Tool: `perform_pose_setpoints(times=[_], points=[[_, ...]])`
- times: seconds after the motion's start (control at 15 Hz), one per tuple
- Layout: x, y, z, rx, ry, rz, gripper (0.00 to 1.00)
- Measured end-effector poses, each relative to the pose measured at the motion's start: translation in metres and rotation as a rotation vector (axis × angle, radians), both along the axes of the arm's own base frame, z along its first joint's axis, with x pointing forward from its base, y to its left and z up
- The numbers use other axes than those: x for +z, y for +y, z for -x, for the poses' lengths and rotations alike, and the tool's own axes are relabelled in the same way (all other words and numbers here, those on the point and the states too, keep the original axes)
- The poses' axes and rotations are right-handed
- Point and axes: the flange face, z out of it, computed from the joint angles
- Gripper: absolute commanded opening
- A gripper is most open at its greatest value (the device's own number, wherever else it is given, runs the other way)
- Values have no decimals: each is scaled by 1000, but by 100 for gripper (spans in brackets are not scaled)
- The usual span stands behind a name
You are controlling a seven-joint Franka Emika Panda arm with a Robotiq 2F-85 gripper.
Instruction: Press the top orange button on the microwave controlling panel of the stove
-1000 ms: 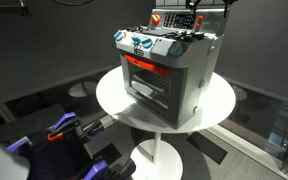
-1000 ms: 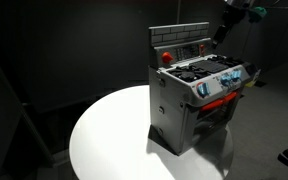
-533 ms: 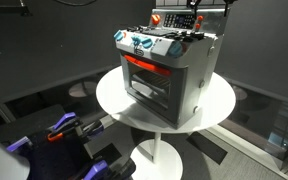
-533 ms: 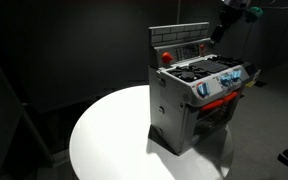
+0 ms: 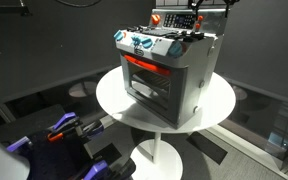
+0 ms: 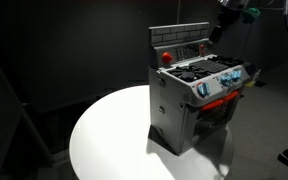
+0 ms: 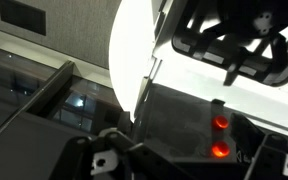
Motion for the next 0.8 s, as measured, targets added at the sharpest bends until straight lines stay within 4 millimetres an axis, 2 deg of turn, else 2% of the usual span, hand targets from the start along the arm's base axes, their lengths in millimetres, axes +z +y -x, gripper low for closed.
perform_pose_setpoints(times=[0.8], points=[[0,2,-13,6,-12,1,100]])
